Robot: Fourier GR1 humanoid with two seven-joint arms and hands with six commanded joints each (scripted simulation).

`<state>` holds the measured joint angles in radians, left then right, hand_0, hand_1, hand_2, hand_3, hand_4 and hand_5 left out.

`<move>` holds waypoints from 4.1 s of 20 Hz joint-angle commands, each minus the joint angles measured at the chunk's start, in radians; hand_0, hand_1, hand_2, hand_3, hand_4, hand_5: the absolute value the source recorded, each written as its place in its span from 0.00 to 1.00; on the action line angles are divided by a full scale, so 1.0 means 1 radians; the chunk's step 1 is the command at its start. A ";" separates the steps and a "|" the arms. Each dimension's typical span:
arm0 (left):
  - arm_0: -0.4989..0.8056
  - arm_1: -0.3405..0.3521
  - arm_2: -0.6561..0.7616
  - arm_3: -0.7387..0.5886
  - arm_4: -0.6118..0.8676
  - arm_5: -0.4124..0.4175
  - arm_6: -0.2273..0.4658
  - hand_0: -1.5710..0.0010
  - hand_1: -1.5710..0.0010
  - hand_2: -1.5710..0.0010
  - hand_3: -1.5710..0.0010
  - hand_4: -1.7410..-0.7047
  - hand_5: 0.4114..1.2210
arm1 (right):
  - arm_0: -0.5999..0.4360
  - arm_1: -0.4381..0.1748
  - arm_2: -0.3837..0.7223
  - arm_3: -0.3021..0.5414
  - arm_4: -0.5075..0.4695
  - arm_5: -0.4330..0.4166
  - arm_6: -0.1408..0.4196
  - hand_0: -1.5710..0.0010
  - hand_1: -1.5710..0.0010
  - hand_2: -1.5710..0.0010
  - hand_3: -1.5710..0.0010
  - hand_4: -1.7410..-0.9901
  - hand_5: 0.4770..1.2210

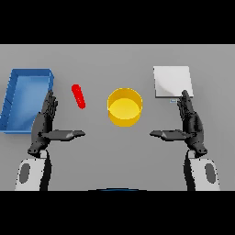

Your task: Pick up the red beaker and tilt it to pour out 1 green nut into yellow bowl. Pick up the yellow bowl and place it on the metallic measuring scale.

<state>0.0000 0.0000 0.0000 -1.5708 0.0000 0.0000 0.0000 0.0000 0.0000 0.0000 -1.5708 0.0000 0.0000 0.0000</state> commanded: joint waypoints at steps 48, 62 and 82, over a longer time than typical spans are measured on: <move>-0.520 -0.010 0.086 0.702 -0.127 0.059 -0.208 0.87 0.85 0.82 0.84 0.33 0.46 | 0.080 -0.067 0.104 -0.138 0.183 -0.010 -0.073 1.00 1.00 1.00 1.00 0.67 0.23; -0.548 -0.023 0.091 0.683 -0.109 0.075 -0.241 0.04 0.04 0.04 0.06 0.08 0.91 | 0.082 -0.054 0.107 -0.131 0.183 -0.015 -0.081 1.00 1.00 1.00 1.00 0.66 0.22; -0.668 0.216 -0.235 0.505 -0.357 -0.030 0.010 0.00 0.00 0.00 0.00 0.00 0.88 | 0.085 -0.085 0.117 -0.140 0.234 -0.021 -0.080 1.00 1.00 1.00 1.00 0.74 0.25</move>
<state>-0.6690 0.2155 -0.2354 -1.0661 -0.3544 -0.0302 0.0076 0.0848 -0.0851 0.1173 -1.7112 0.2345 -0.0217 -0.0768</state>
